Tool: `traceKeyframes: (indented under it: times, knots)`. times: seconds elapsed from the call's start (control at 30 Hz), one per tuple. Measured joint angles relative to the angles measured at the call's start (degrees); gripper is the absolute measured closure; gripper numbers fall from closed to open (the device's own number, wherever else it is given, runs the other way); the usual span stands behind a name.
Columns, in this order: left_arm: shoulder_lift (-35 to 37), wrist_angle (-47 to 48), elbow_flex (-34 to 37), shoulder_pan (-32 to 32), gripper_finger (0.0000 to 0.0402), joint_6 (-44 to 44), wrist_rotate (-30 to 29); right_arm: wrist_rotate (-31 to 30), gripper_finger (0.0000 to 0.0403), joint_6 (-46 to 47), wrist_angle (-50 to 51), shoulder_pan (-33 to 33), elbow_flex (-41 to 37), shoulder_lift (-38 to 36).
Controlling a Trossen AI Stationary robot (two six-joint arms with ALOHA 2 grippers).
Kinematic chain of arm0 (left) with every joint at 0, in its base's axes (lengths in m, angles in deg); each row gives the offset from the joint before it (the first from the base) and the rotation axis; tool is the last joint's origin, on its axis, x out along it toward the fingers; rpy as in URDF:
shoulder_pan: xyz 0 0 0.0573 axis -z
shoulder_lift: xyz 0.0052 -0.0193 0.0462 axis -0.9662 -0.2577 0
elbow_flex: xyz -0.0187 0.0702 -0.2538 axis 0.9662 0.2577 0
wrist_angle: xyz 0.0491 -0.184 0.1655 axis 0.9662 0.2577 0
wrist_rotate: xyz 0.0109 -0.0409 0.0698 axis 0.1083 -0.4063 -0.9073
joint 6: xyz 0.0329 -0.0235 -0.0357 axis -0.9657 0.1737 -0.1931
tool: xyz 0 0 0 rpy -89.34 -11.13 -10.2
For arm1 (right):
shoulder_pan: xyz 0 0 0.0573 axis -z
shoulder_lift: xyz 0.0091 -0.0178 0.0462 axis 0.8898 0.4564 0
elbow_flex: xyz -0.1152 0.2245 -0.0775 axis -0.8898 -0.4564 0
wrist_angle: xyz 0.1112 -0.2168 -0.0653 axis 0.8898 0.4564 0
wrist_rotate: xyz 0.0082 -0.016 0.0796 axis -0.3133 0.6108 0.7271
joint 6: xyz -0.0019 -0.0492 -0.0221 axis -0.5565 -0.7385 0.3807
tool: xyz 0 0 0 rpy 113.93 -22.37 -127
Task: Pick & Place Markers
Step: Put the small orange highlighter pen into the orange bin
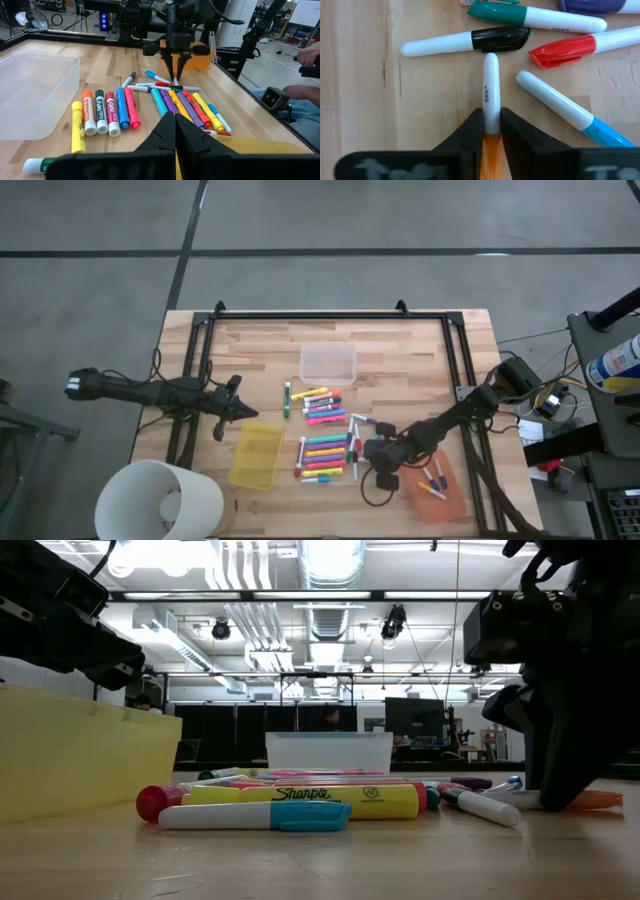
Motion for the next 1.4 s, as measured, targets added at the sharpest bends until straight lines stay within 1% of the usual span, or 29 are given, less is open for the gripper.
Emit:
traceKeyframes:
  times: [0.1, 0.2, 0.37, 0.53, 0.77, 0.97, 1.2, 1.4]
  knots:
    - [0.0, 0.0, 0.0, 0.0, 0.0401, 0.0, 0.0, 0.2, 0.0364, -0.1, 0.8, 0.0, 0.5, 0.0]
    - [0.0, 0.0, 0.0, 0.0, 0.0401, 0.0, 0.0, 0.5, 0.0372, -0.6, 3.7, 0.0, 2.2, -0.1]
    - [0.0, 0.1, 0.0, 0.0, 0.0401, 0.0, 0.0, 1.2, 0.0373, -1.7, 12.2, -0.1, 7.5, -0.4]
    - [0.0, 0.1, 0.0, 0.0, 0.0401, 0.0, 0.0, 0.3, 0.0373, -1.8, 19.5, -0.2, 12.4, -0.4]
    - [0.0, 0.3, 0.0, 0.0, 0.0401, 0.0, 0.0, -0.6, 0.0373, 1.8, 30.3, -2.6, 19.1, -1.0]
    - [0.0, 0.4, 0.0, 0.0, 0.0401, 0.0, 0.0, -2.7, 0.0374, 9.7, 36.4, -6.4, 21.4, -3.6]
    - [0.0, 0.5, 0.0, 0.0, 0.0401, 0.0, 0.0, -5.6, 0.0373, 25.1, 43.6, -13.1, 21.4, -7.9]
    - [0.0, 0.5, 0.0, 0.0, 0.0401, 0.0, 0.0, -5.7, 0.0372, 39.0, 49.8, -19.4, 21.4, -10.1]
